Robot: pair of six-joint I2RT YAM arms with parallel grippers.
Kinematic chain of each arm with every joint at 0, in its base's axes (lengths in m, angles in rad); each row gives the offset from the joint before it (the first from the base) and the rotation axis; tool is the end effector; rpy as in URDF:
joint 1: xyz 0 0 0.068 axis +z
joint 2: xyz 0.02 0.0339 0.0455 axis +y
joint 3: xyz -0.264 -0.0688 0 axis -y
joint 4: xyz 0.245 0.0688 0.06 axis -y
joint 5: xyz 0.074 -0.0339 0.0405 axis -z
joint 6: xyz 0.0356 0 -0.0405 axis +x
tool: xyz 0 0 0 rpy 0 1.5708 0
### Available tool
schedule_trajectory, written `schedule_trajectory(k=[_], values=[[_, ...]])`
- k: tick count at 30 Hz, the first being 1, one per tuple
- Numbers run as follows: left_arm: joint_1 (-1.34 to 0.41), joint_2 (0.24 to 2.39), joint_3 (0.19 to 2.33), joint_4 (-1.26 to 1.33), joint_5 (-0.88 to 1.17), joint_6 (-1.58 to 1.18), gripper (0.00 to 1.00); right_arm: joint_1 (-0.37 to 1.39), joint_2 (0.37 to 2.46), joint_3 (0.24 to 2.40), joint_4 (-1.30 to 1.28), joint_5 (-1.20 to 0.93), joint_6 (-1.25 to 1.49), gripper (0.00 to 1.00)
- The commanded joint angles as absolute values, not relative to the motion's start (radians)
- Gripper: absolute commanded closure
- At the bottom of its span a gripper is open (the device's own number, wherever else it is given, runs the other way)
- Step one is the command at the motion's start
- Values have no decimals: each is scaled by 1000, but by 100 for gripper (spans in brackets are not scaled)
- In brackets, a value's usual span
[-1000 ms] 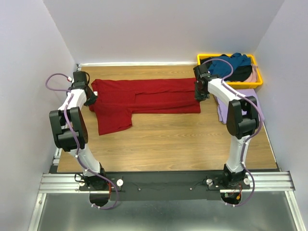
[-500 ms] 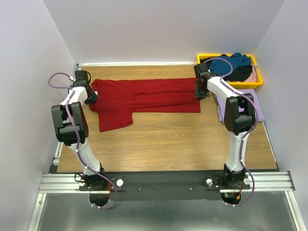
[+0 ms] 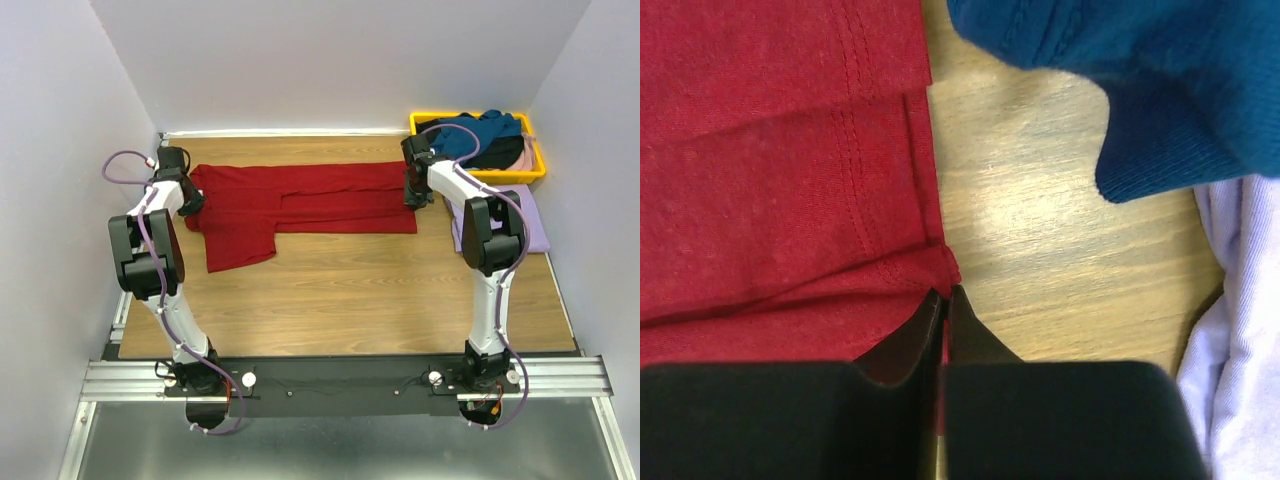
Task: Fold and stack the t-shirts
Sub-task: Fold the tshirt
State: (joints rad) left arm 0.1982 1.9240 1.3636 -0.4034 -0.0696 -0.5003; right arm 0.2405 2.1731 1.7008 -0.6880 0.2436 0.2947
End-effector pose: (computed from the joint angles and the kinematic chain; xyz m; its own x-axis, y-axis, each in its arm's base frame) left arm 0.4046 0.0838 0.1919 -0.5937 -0.6073 -0.5279 -0.5928 0.7737 -0.2235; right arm 0.4472 0.1008 0.1735 -0.8921 0.0714 -0.4461 0.1269 0.9873 -0.0957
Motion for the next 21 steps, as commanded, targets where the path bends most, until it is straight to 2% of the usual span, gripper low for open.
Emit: schedule_trajectory(k=[1,2,6,9,11,12,15,21], values=[[196,1913,1333,-351,-100,-492,80,225,2188,1729,-669,296,290,86],[196,1907,1327,-341,-98,-494,77,224,2174,1727,-672,293,290,83],[190,1862,1309,-330,-112,-489,51,225,2129,1714,-672,281,287,67],[187,1816,1286,-324,-132,-486,38,225,2077,1690,-672,273,287,56],[184,1771,1255,-321,-150,-488,32,224,2048,1665,-672,270,288,49],[186,1754,1243,-318,-155,-491,24,225,2030,1655,-672,268,288,47],[176,1665,1152,-311,-172,-506,12,225,1947,1611,-670,259,304,44],[88,1496,993,-318,-190,-505,11,225,1846,1485,-649,216,305,35]])
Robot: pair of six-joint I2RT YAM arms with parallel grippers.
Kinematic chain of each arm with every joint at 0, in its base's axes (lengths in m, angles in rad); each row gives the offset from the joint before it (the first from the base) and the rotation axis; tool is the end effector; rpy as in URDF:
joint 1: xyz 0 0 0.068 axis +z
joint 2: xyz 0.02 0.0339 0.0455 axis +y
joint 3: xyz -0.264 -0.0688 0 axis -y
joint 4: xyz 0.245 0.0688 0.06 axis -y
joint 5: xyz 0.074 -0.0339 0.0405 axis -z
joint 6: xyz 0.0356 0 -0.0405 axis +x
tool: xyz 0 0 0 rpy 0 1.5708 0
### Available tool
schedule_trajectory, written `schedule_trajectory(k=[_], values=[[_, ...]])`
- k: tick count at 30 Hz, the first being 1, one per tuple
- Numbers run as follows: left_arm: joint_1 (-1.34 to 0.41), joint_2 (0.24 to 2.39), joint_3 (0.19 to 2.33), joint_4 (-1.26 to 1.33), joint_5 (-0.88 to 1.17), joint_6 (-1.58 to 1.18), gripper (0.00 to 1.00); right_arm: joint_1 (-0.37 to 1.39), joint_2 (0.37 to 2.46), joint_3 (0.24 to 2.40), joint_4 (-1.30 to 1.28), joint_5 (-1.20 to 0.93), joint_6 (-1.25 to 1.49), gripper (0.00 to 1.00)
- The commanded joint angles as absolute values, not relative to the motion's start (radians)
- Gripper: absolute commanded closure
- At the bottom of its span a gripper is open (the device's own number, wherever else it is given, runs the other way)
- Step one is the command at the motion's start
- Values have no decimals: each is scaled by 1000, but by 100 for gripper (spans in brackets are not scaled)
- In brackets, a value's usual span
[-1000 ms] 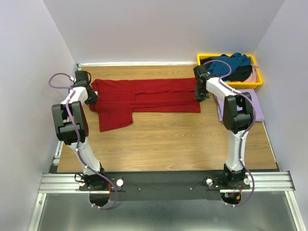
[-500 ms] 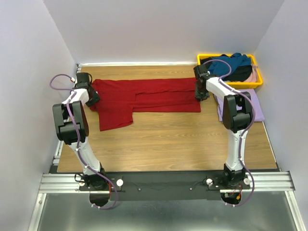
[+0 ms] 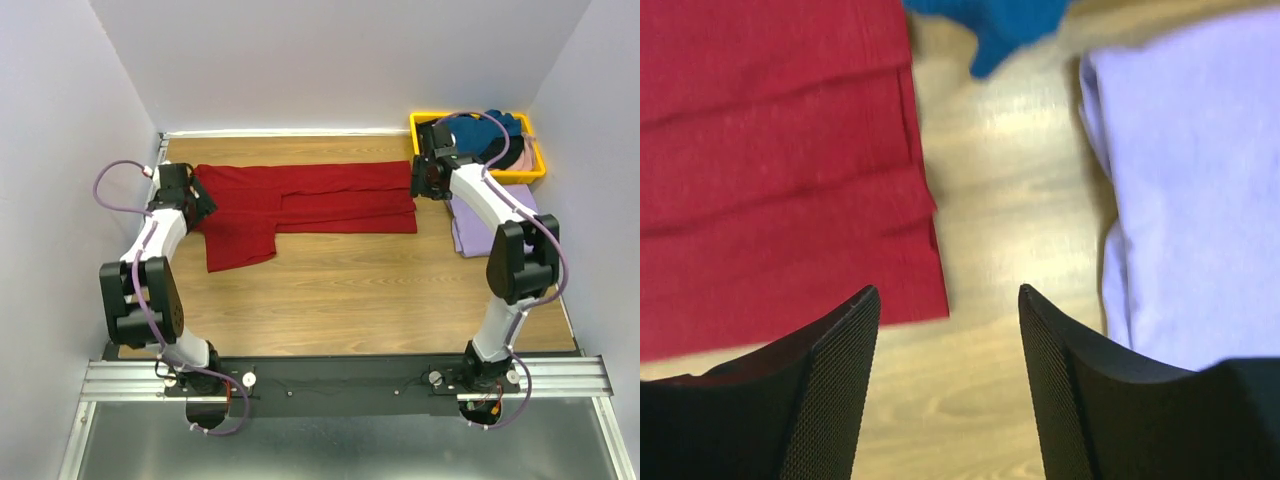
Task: Fold and stack the t-shirts
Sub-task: Fold the tshirt
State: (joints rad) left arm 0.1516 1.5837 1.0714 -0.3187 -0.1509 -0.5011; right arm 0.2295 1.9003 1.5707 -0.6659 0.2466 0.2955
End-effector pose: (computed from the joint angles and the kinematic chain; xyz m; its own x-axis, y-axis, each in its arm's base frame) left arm 0.3353 0.0566 0.2290 -0.5205 -0.5600 -0.6446 -0.5696 0.7901 -0.2265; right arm 0.4068 0.0861 0.2497 -0.8082 0.1012 -0.5801 0.1506 0.9879 -0.0375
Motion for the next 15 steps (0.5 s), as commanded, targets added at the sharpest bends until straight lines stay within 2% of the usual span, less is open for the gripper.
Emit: schedule_trajectory(k=[1,6,11,15], values=[[63,1483,979,-322,-192,-505,11,224,1833,1470,-644,207,302,35],[-107,1445,885,-376,-198,-561,16,225,1769,1381,-621,195,316,27],[-152,1465,825,-377,-190,-584,22,224,1729,1330,-601,169,318,26],[-166,1520,819,-388,-186,-577,31,224,1718,1315,-597,144,316,26]])
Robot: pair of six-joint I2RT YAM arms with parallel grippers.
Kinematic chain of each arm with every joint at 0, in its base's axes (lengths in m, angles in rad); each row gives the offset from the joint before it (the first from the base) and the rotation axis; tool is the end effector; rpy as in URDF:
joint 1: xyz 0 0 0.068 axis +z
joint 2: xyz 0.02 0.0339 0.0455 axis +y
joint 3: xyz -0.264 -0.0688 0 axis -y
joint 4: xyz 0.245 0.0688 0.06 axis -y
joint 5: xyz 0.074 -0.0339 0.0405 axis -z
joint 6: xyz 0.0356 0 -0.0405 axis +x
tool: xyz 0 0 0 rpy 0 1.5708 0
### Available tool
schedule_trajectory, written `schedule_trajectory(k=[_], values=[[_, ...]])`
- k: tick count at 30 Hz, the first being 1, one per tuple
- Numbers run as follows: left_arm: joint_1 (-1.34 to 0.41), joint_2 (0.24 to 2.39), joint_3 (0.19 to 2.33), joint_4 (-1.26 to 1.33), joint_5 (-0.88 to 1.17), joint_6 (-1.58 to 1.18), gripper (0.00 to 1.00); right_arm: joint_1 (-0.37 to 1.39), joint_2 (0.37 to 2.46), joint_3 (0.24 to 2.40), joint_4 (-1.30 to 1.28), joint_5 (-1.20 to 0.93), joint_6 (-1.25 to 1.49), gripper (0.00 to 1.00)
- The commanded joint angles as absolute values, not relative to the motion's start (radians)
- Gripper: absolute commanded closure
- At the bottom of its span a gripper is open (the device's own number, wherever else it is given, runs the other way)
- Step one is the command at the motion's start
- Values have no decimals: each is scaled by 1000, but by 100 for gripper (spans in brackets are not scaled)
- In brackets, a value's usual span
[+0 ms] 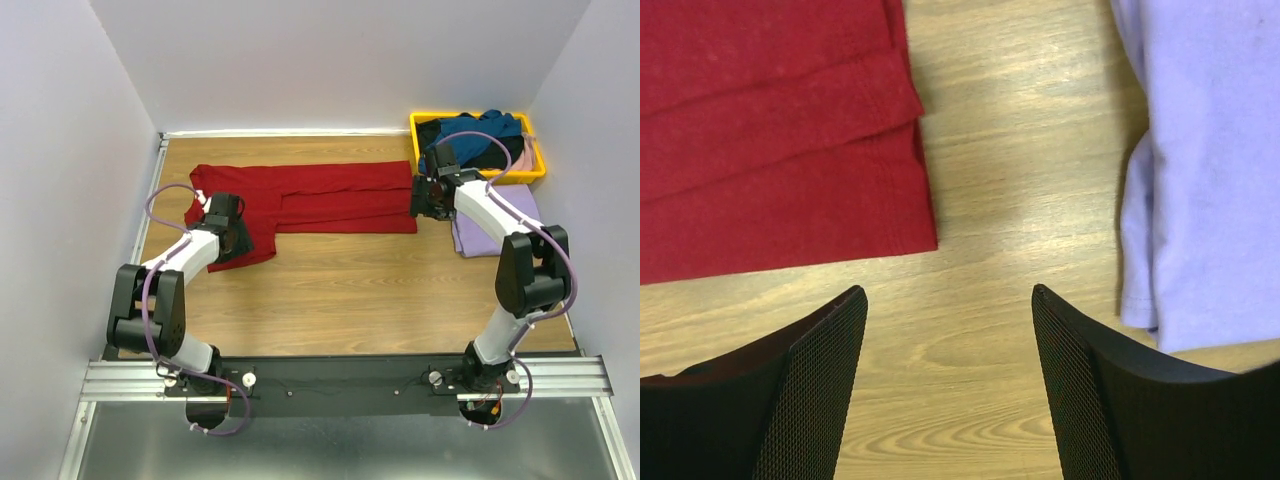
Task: Fold and stack the t-shirts
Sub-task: Fold the tshirt
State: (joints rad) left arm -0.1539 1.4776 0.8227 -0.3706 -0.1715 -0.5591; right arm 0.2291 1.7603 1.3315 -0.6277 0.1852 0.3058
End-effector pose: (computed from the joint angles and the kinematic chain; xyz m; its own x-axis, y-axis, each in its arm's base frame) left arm 0.2805 -0.0374 0.1815 -0.7499 -0.4126 -0.5171 -0.3942 0.9064 -0.1514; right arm 0.3629 0.0779 0.2306 -0.8492 0.1058 -0.5174 0.1265 0.9920 -0.0048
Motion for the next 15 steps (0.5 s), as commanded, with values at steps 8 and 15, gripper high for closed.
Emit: schedule_trajectory(k=[8,15], values=[[-186,1575,813,-379,-199,-577,53,224,1703,1284,-589,127,325,26],[-184,1581,909,-387,-244,-534,97,224,1681,1267,-588,133,330,25]])
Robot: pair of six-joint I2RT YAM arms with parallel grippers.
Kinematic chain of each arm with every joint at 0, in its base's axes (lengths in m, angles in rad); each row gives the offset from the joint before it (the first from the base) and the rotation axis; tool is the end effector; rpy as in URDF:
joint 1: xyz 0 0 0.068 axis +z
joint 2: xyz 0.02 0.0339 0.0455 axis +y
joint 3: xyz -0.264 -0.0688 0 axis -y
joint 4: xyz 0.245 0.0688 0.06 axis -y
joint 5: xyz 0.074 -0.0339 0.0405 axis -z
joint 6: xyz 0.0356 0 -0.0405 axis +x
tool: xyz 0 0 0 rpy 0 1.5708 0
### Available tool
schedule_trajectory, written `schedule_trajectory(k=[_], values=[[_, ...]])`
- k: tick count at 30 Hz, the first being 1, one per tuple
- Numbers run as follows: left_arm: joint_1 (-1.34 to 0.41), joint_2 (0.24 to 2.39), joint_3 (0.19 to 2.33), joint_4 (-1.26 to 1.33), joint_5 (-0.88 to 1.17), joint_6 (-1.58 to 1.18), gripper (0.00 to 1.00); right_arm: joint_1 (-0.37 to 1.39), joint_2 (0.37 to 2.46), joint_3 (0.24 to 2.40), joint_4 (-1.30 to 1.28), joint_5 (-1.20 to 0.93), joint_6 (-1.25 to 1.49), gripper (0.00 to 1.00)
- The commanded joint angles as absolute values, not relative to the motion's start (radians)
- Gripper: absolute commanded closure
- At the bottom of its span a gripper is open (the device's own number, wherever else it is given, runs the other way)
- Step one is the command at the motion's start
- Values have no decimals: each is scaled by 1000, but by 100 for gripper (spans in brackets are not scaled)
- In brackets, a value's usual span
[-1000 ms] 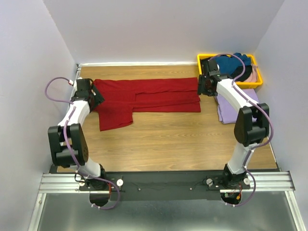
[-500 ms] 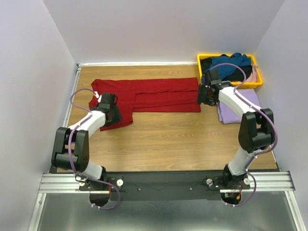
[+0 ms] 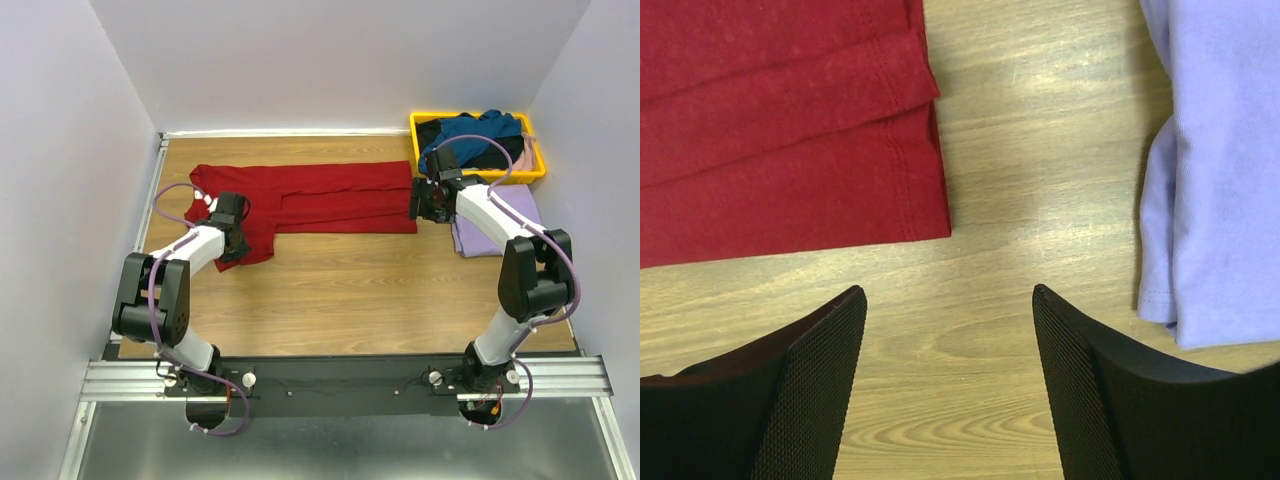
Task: Fold and stack the t-shirts
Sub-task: Fold the tshirt
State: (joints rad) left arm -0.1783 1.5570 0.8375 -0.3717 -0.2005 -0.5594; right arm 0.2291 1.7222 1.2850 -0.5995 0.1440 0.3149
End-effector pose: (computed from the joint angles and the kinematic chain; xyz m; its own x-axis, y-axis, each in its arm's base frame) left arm 0.2871 -0.0445 0.1645 -0.7843 -0.3871 -0.4849 -0.3927 0.9147 -0.0951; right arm 0.3545 0.0774 0.2311 -0.8446 0.1178 -0.5223 0.1136 0.9927 0.0402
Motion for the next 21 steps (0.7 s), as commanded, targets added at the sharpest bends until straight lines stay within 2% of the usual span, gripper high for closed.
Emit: schedule_trajectory(k=[1,4,6,8,9,21], values=[[-186,1588,932,-397,-258,-525,98,225,1681,1266,-588,130,324,25],[-184,1627,1018,-410,-276,-499,98,225,1677,1266,-586,103,321,17],[-186,1653,1110,-417,-296,-476,98,225,1664,1250,-566,91,316,17],[-183,1698,1202,-419,-324,-456,98,225,1658,1243,-554,84,314,7],[-183,1733,1233,-419,-328,-450,98,225,1655,1238,-551,77,313,5],[-153,1995,1638,-419,-365,-394,98,227,1663,1229,-522,6,334,5]])
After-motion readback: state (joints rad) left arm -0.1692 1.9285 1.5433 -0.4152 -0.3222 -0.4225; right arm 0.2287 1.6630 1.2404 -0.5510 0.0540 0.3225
